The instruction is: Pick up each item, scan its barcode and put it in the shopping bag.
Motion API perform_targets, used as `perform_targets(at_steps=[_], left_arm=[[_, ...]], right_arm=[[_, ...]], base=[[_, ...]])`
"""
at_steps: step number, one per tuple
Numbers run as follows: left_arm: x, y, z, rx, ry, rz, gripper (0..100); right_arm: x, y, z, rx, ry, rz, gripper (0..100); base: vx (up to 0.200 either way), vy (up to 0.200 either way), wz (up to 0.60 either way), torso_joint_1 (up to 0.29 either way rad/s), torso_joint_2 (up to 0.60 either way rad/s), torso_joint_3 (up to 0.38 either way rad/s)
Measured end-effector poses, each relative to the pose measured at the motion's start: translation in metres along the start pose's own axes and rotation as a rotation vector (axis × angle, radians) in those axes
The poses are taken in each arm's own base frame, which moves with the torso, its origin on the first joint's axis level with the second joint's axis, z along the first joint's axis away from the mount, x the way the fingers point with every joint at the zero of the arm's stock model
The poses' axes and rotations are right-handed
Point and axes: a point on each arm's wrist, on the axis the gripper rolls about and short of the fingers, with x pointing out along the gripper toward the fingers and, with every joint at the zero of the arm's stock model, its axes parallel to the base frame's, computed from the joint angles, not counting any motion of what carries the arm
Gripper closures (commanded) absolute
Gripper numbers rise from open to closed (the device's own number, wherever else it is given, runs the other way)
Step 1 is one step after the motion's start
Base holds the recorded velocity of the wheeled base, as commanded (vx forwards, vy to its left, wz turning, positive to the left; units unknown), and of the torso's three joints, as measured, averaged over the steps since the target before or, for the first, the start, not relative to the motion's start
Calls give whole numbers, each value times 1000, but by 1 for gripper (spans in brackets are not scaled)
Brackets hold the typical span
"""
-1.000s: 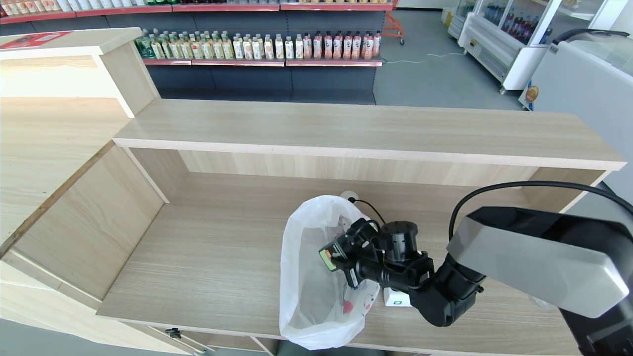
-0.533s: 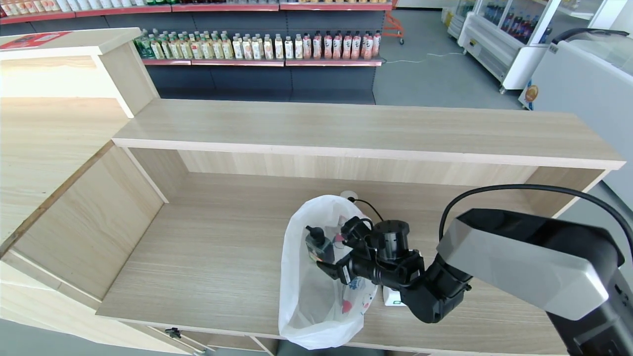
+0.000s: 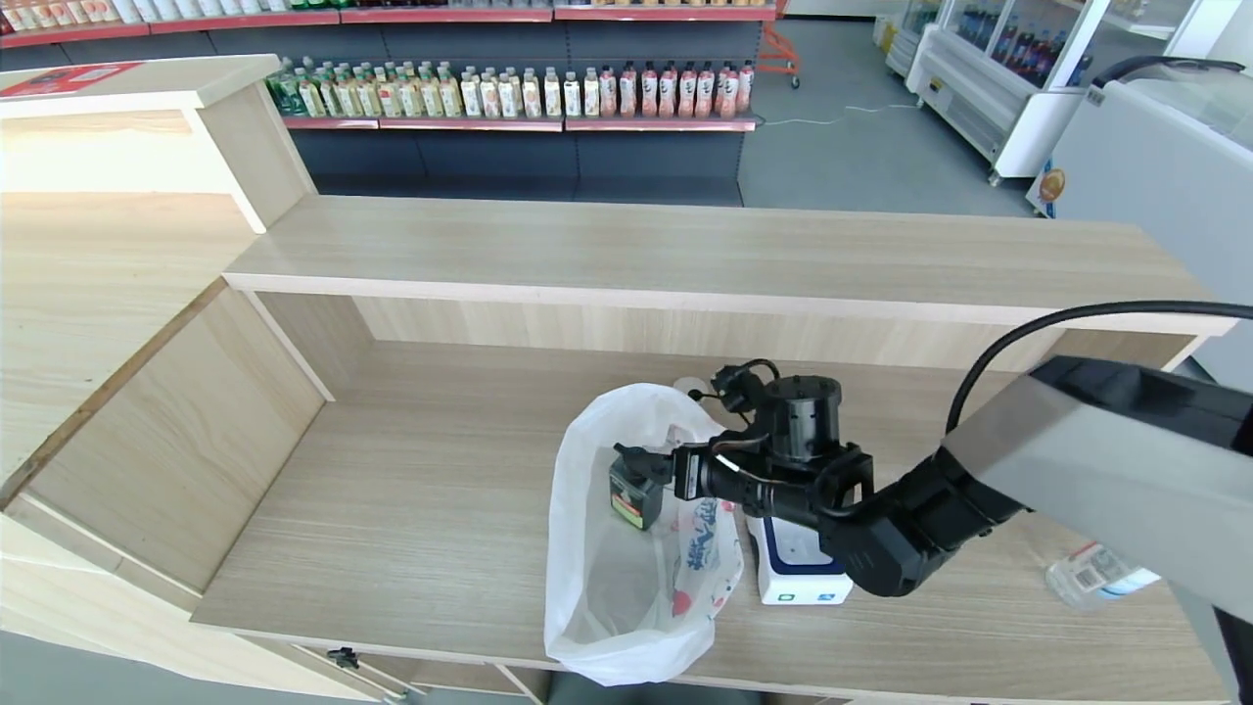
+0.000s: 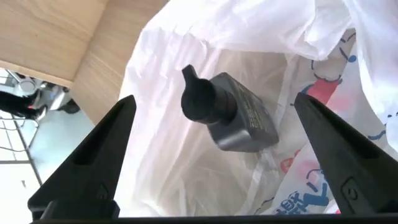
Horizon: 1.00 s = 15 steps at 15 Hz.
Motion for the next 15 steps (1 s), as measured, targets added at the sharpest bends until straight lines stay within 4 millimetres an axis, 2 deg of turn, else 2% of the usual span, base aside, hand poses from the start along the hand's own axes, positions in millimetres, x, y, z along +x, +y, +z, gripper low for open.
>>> perform_targets(at_steps=[3, 5, 8, 11, 13, 15], left_arm=[[0, 0, 0, -2, 0, 0, 0], [0, 0, 0, -3, 0, 0, 0], [0, 0, 0, -3, 0, 0, 0], [0, 0, 0, 1, 0, 0, 0], [0, 0, 0, 1, 0, 1, 0], [0, 0, 0, 1, 0, 1, 0]], right_arm=[[-36, -5, 28, 68, -32, -30, 0], [-70, -18, 36, 83, -44, -88, 0], [-127, -26, 44, 99, -72, -169, 0], [-186, -33, 43, 122, -61, -294, 0], [-219, -42, 42, 84, -31, -425, 0], [-243, -44, 44, 61, -28, -512, 0]], base=[[0, 0, 0, 0, 0, 0], [0, 0, 0, 0, 0, 0], [0, 0, 0, 0, 0, 0], [-200, 0, 0, -1, 2, 5], [-200, -200, 0, 14, 5, -2], [-200, -200, 0, -2, 2, 7]])
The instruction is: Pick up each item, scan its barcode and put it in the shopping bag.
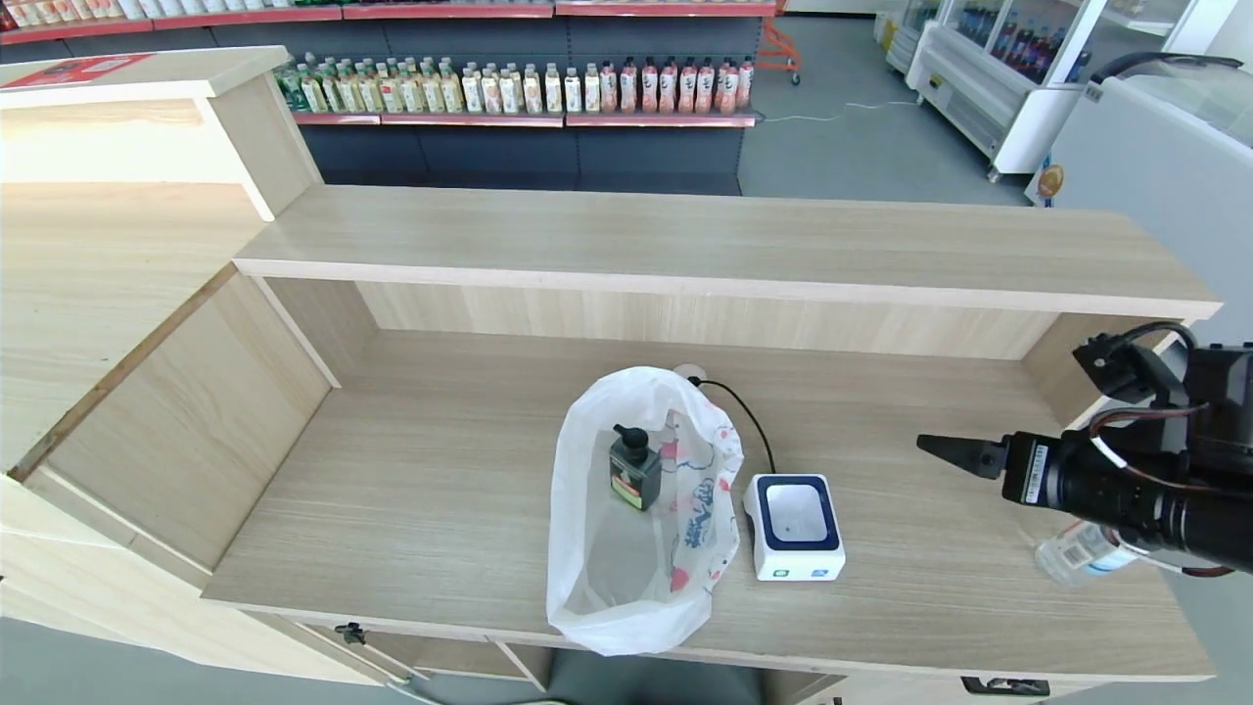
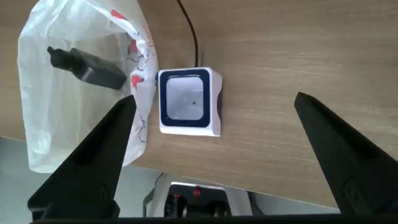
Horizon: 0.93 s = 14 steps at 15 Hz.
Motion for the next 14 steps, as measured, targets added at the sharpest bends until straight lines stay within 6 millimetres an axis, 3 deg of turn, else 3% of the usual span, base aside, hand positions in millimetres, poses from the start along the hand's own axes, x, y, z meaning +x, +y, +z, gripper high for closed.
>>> perform_targets(at_steps=[3, 6, 14], left_arm=[[0, 0, 0, -2, 0, 0, 0], [0, 0, 0, -5, 0, 0, 0], [0, 0, 0, 0, 0, -1, 0]], right_arm=[[-21, -3, -1, -13, 8, -36, 0], [-33, -3, -5, -38, 2, -42, 0], [-30, -25, -3, -188, -39, -132, 0]], base=[[-200, -200, 0, -7, -2, 4], [0, -67, 0, 1, 1, 1], [0, -200, 0, 5, 0, 2]])
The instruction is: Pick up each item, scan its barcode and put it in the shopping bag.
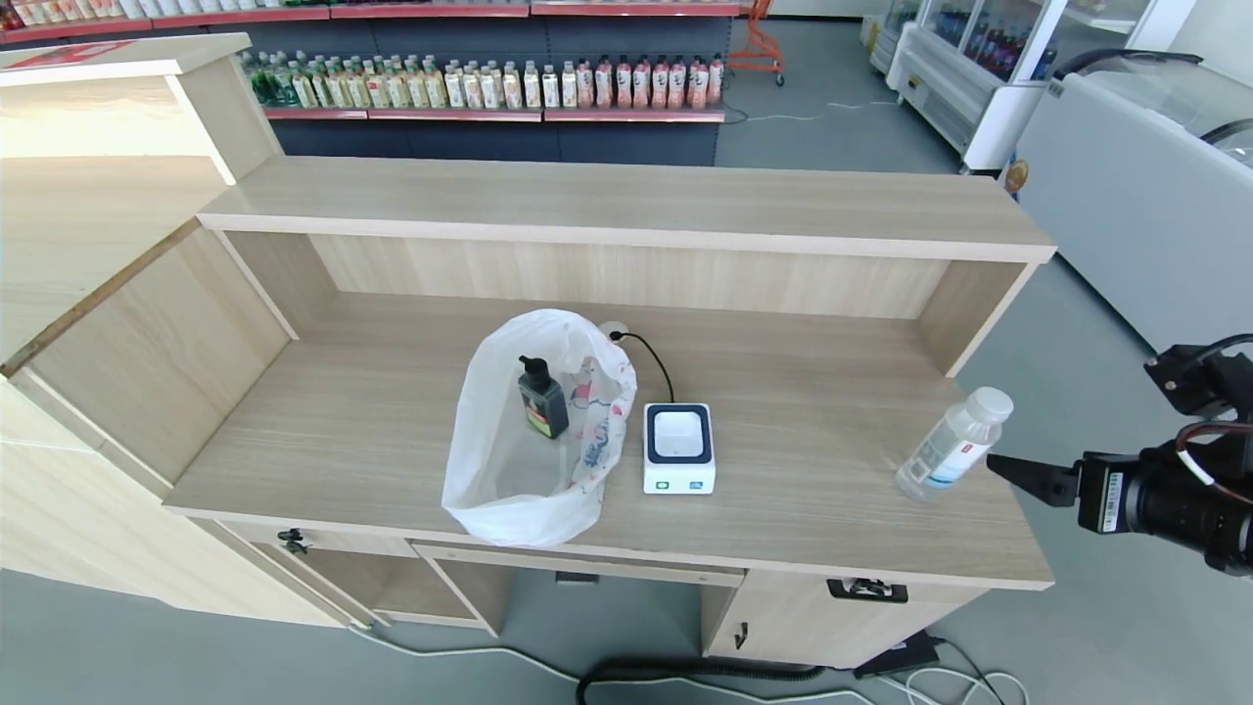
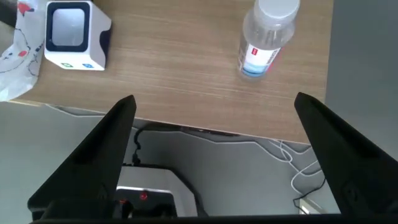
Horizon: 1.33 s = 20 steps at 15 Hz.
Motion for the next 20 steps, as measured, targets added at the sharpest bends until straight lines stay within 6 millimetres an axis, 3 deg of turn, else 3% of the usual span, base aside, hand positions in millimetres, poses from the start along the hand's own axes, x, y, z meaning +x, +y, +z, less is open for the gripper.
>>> perform_targets(at_steps=[3, 7, 10, 16, 20], left_arm=[[0, 0, 0, -1, 0, 0, 0], [0, 0, 0, -5, 0, 1, 0], [0, 0, 0, -6, 1, 0, 0], [0, 0, 0, -6, 0, 0, 0], [0, 0, 0, -6, 0, 1, 0]], right_arm=[[4, -3, -5, 2, -8, -5, 0], [9, -2, -16, 11, 28, 3, 0], [19, -4, -20, -9, -41, -6, 0], [32, 1, -48, -17, -20, 16, 0], [60, 2, -58, -36, -100, -26, 0]], base=[[0, -200, 0, 6, 1, 2], [0, 0, 0, 0, 0, 0], [0, 0, 0, 0, 0, 0], [0, 0, 0, 0, 0, 0], [0, 0, 0, 0, 0, 0]])
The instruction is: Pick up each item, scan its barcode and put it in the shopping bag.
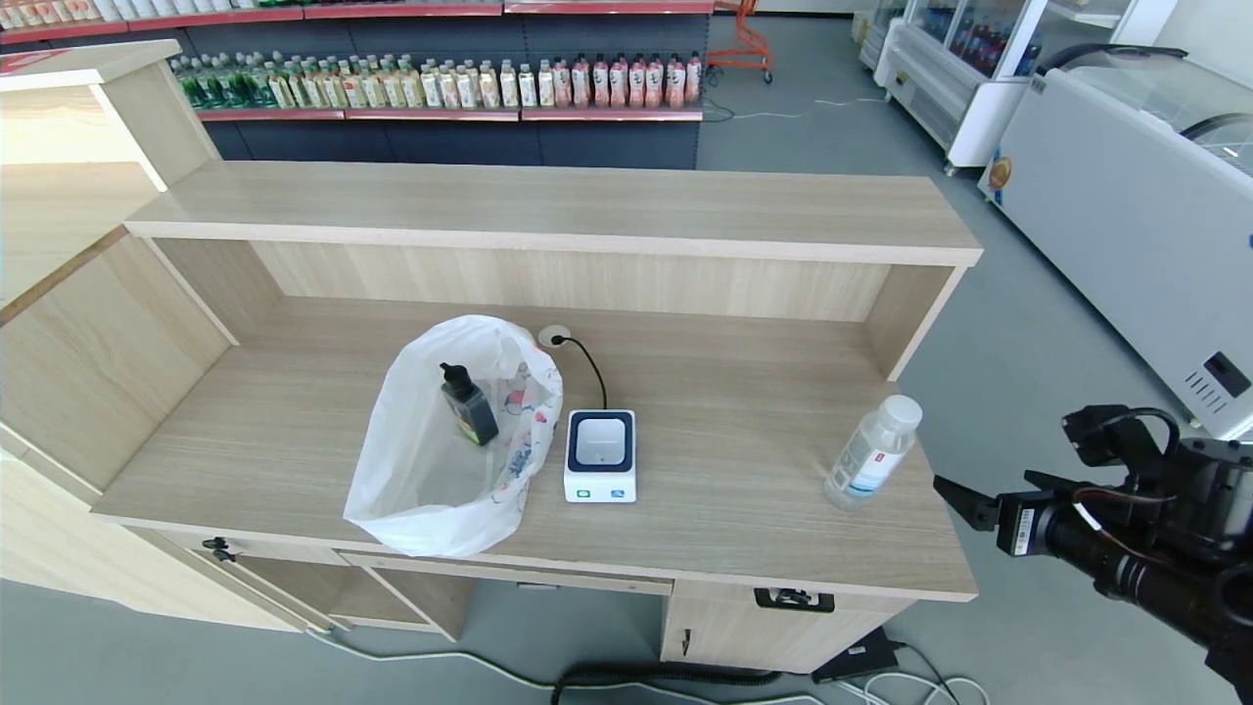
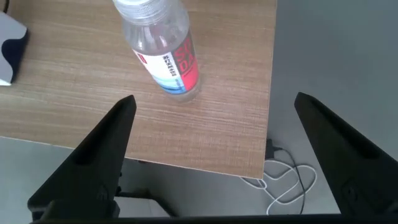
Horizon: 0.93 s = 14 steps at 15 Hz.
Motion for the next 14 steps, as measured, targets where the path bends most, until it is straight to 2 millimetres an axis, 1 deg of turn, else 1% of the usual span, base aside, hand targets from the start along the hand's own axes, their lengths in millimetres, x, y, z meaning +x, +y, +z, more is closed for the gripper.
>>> perform_targets(at_steps=[4, 6, 8, 11, 14], left_arm=[[0, 0, 0, 0, 0, 0, 0], [0, 0, 0, 0, 0, 0, 0], [0, 0, 0, 0, 0, 0, 0], [0, 0, 0, 0, 0, 0, 0], [0, 0, 0, 0, 0, 0, 0]], right_arm=[[25, 13, -19, -13, -13, 22, 0], [39, 24, -26, -25, -20, 53, 0], [52, 30, -32, -34, -13, 59, 0], [72, 36, -31, -41, -42, 56, 0], [86, 43, -30, -49, -69, 75, 0]], base=[[0, 0, 0, 0, 0, 0], [0, 0, 0, 0, 0, 0], [0, 0, 0, 0, 0, 0], [0, 0, 0, 0, 0, 0], [0, 0, 0, 0, 0, 0]])
